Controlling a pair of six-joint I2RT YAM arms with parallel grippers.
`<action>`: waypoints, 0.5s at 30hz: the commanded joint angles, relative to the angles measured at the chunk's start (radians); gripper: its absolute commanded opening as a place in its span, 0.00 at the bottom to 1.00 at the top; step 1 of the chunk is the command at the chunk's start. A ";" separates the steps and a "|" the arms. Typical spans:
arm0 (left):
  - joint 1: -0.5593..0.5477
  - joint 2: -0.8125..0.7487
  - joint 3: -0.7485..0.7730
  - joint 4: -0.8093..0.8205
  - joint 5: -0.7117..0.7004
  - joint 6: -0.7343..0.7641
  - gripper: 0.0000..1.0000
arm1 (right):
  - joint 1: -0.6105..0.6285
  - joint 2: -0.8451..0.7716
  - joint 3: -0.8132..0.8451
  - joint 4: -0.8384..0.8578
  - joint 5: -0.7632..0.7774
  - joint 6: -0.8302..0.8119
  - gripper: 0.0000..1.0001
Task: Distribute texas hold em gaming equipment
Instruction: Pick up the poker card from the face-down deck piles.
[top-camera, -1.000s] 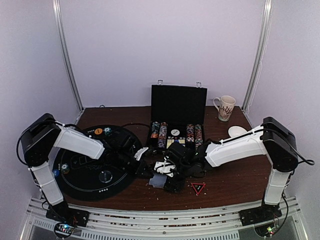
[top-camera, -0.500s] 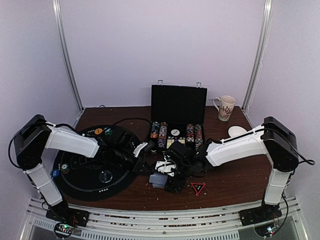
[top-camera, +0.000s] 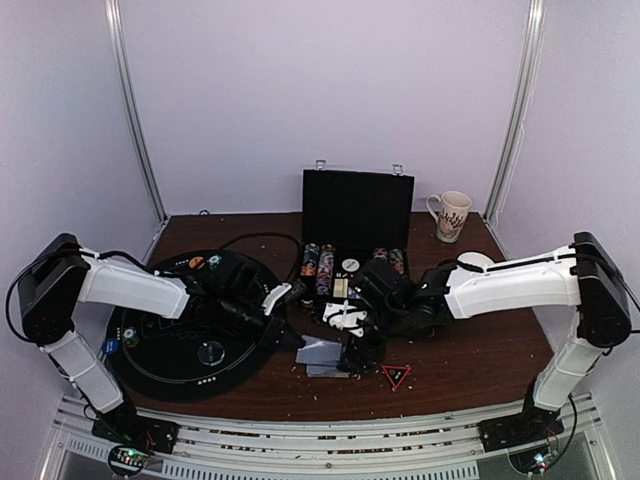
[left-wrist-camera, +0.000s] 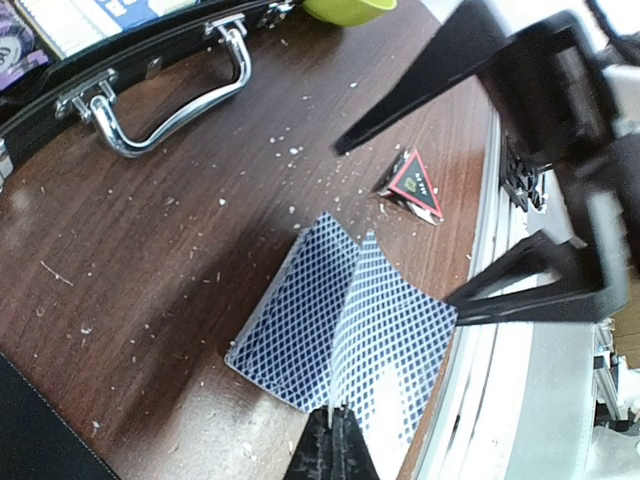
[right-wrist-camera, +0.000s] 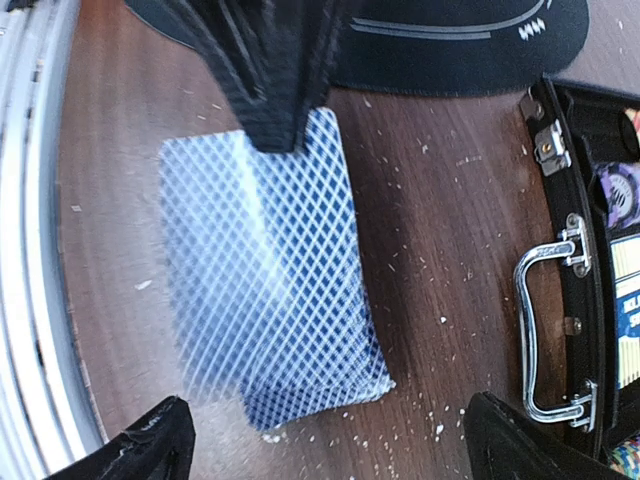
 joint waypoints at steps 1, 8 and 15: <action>0.007 -0.031 -0.022 0.080 0.028 0.035 0.00 | -0.011 -0.083 -0.037 -0.060 -0.095 -0.048 0.97; 0.007 -0.061 -0.017 0.094 0.036 0.052 0.00 | -0.041 -0.157 -0.071 -0.039 -0.136 -0.014 0.97; 0.024 -0.259 -0.089 0.214 -0.039 0.027 0.00 | -0.219 -0.210 -0.090 0.267 -0.353 0.375 0.82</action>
